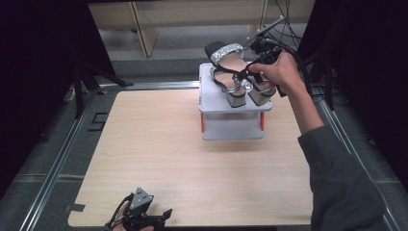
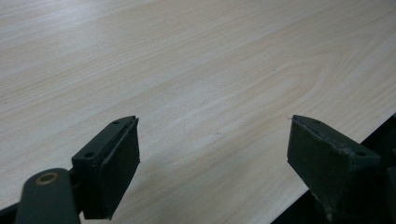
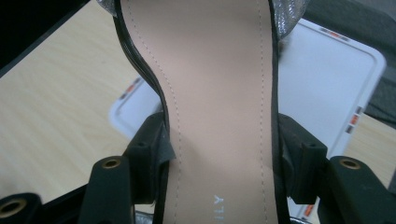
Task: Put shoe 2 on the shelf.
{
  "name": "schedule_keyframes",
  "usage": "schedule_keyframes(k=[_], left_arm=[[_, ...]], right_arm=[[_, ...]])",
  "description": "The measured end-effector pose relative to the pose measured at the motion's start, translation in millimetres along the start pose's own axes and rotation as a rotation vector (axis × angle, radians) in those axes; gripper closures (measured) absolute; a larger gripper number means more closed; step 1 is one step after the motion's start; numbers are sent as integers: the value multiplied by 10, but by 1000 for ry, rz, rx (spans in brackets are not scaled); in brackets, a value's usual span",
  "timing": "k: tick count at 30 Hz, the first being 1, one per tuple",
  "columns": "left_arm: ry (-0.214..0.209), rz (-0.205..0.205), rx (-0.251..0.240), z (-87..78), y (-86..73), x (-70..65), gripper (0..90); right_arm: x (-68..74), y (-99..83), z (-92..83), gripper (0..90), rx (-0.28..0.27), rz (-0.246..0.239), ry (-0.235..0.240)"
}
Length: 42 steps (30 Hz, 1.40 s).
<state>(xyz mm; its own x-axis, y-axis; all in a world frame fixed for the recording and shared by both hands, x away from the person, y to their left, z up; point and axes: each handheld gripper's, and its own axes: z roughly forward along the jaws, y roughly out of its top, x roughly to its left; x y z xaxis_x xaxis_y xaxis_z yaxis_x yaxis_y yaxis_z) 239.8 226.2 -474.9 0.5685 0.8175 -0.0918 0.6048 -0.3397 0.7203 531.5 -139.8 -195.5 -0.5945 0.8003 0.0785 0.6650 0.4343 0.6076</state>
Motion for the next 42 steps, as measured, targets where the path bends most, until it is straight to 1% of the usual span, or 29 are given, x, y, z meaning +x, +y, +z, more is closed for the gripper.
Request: schedule_keyframes(k=[1, 2, 4, 5, 6, 7, 8, 12, 14, 15, 16, 18, 21, 23, 24, 25, 26, 29, 30, 32, 34, 35, 36, 37, 38, 39, 40, 41, 42], left_arm=[[-1, -6, 0, 0, -1, -5, 165], [-15, -27, -4, -2, -7, -22, 165], [-17, -33, 2, -4, -5, -28, 165], [-17, -33, 2, -4, -5, -28, 165], [-14, -36, 4, -8, -5, -32, 165], [-14, -33, 3, -10, -3, -32, 165], [-16, -38, 1, -7, -6, -34, 165], [-23, -34, 4, -3, -5, -41, 165], [-17, -12, 0, 7, -2, -24, 165], [-18, -1, -1, 8, 0, -18, 165], [-27, -24, -4, 4, -8, -39, 165], [-31, -32, -1, 0, -10, -50, 165], [-34, -26, 0, -1, -8, -50, 164], [-35, -37, 2, 6, -8, -55, 164], [-28, 12, 6, 14, 3, -19, 165], [-35, -22, 6, 5, -3, -47, 165], [-36, -38, 0, 2, -9, -60, 165], [-38, -30, -4, -3, -7, -52, 164], [-36, -39, -3, -4, -9, -60, 164], [-29, -4, -3, 8, -4, -40, 164], [-31, -3, -1, 6, -2, -42, 165], [-42, -36, -1, -2, -7, -70, 165], [-41, -37, -1, -2, -7, -70, 164], [-40, -35, -1, 2, -8, -67, 164], [-39, -34, 0, 2, -8, -66, 165], [-32, -25, 4, 1, -8, -59, 165], [-26, -3, 2, 7, -3, -41, 164], [-26, 3, 0, 6, -2, -36, 164], [-25, -3, 1, 4, -5, -41, 164]], right_arm=[[-66, 27, 32, 428, 6, 28, -7], [-142, 48, 67, 428, 5, 59, -15], [-282, 77, 146, 428, 15, 120, -51], [-282, 77, 146, 428, 15, 120, -51], [-350, 86, 192, 428, 23, 140, -69], [-486, 95, 310, 428, 53, 208, -113], [-507, 96, 333, 428, 65, 218, -124], [-703, 69, 548, 428, 106, 303, -163], [-758, 59, 612, 428, 118, 315, -179], [-778, 59, 648, 428, 133, 345, -187], [-792, 57, 671, 428, 138, 354, -196], [-821, 54, 736, 428, 159, 383, -216], [-842, 48, 787, 428, 164, 384, -236], [-844, 59, 878, 427, 192, 393, -252], [-841, 61, 898, 427, 197, 400, -252], [-841, 62, 918, 426, 203, 404, -256], [-847, 59, 940, 426, 208, 400, -265], [-841, 64, 1005, 426, 224, 412, -275], [-836, 66, 1026, 426, 229, 411, -275], [-817, 79, 1044, 423, 222, 419, -285], [-811, 78, 1050, 416, 217, 424, -281], [-808, 88, 1040, 406, 219, 442, -267], [-809, 89, 1022, 385, 201, 457, -252], [-812, 86, 1010, 353, 195, 460, -238], [-802, 89, 1006, 267, 208, 501, -197], [-802, 91, 991, 250, 207, 504, -181], [-808, 90, 968, 254, 185, 496, -175], [-815, 97, 917, 276, 171, 486, -178], [-813, 115, 867, 309, 148, 502, -184]])
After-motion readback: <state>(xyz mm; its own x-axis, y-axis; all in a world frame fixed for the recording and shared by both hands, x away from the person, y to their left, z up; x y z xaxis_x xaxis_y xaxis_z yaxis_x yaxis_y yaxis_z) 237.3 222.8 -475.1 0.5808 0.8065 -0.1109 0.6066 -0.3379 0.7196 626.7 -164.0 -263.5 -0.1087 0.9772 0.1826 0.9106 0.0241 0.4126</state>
